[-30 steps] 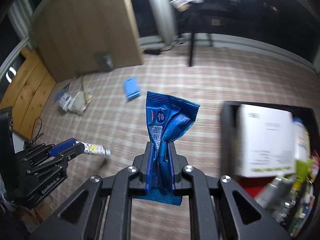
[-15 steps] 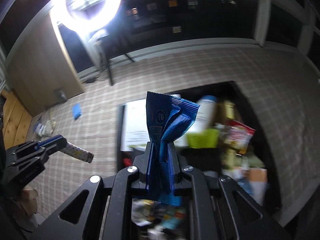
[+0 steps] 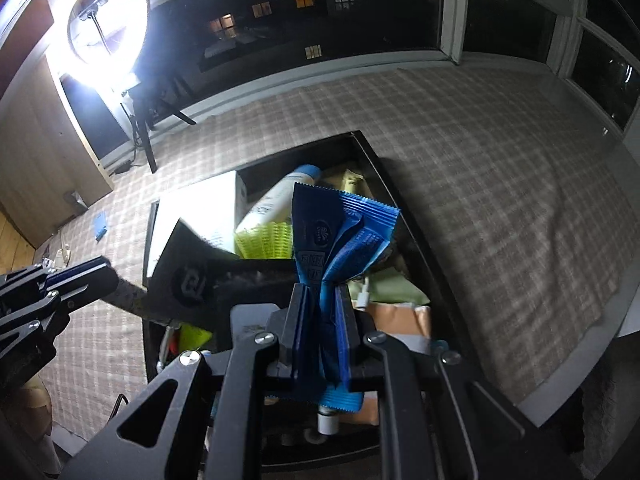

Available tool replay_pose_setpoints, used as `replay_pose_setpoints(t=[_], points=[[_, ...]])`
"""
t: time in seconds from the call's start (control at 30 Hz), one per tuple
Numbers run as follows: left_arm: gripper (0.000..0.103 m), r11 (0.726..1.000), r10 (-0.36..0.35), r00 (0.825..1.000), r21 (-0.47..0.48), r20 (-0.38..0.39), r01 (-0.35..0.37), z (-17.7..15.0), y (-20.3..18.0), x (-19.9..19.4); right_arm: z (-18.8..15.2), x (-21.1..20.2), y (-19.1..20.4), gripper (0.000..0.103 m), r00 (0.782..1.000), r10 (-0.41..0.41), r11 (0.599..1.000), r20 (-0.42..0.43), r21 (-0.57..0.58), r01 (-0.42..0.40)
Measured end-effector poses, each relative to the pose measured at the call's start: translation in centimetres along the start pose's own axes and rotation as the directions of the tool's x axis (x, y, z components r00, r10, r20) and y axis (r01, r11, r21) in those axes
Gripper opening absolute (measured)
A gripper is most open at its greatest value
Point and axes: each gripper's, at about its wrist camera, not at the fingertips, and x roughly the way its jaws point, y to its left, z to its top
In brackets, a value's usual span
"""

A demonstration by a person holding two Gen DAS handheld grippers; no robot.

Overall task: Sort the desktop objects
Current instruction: 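Carry the tube and snack packet into the black bin and open both grippers, then move both grippers back toward the items near the wooden cabinet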

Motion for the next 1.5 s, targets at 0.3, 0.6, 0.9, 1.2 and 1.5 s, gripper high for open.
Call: replay_pose_setpoints(t=[0.3,0.6,0.9,1.2,1.5], points=[[0.029,0.999,0.046,0.999,-0.028,0.006,-0.046,1.3,0.2,1.2,0.3,0.6,-1.0,0.041,1.000,0.005,0.999,-0.024,0.043,-0.004],[0.029,0.996,0.058,0.998,-0.071,-0.002,-0.058,0.6,2.5,0.5,0.4,0.7,-0.2,0.041,1.000,0.017,0.999,-0.024,0.045,-0.016],[0.029,0.988,0.099,0.995,-0.114,-0.018,-0.101,-1.4,6.2,-0.5,0.8,0.6,3.7,0.041,0.999,0.049,0.999,-0.020,-0.011,-0.049],[0.033,0.954,0.205,0.978,-0.216,-0.038,-0.208,-4.5,13.9,-2.7,2.1,1.6,11.5,0.042,0.993,0.112,0.985,-0.037,-0.131,-0.116],[0.041,0.861,0.333,0.939,-0.379,-0.084,-0.339,-9.5,25.5,-6.7,3.7,4.2,22.0,0.043,0.980,0.183,0.940,-0.080,-0.277,-0.199]])
